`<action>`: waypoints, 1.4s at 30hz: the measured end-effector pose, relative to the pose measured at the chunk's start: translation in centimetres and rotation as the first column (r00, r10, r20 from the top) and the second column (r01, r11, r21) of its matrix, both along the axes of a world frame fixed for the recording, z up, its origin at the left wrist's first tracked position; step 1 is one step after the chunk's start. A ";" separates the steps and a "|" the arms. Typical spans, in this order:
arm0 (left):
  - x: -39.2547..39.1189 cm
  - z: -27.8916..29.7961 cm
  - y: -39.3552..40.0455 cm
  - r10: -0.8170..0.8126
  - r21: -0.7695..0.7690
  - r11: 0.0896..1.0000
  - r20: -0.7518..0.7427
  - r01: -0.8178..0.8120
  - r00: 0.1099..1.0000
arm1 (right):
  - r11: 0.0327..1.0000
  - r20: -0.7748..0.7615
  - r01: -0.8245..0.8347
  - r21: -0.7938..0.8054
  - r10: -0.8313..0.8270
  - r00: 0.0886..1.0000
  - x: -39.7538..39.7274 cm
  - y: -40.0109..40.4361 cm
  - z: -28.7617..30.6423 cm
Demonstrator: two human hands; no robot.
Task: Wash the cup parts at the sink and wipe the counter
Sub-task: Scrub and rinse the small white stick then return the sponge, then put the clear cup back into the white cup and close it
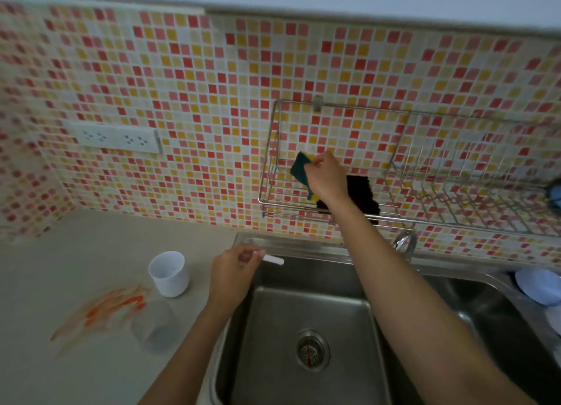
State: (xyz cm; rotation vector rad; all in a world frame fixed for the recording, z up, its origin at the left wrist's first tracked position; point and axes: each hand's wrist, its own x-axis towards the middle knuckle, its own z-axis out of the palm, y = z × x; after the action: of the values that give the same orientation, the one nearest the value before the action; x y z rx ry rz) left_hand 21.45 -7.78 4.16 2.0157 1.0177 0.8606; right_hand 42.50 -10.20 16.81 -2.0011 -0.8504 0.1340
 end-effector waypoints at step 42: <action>-15.2 -6.9 19.9 -0.055 0.060 0.995 -0.383 0.084 0.922 | 0.905 -0.349 -0.364 -0.218 0.276 0.895 -22.4 10.6 -23.4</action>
State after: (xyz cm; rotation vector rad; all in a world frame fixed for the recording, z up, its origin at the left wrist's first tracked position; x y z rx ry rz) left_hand 6.22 12.10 -2.77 2.3263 1.1262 0.4810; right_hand 20.06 0.39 -6.61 -2.0022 -0.9925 0.7820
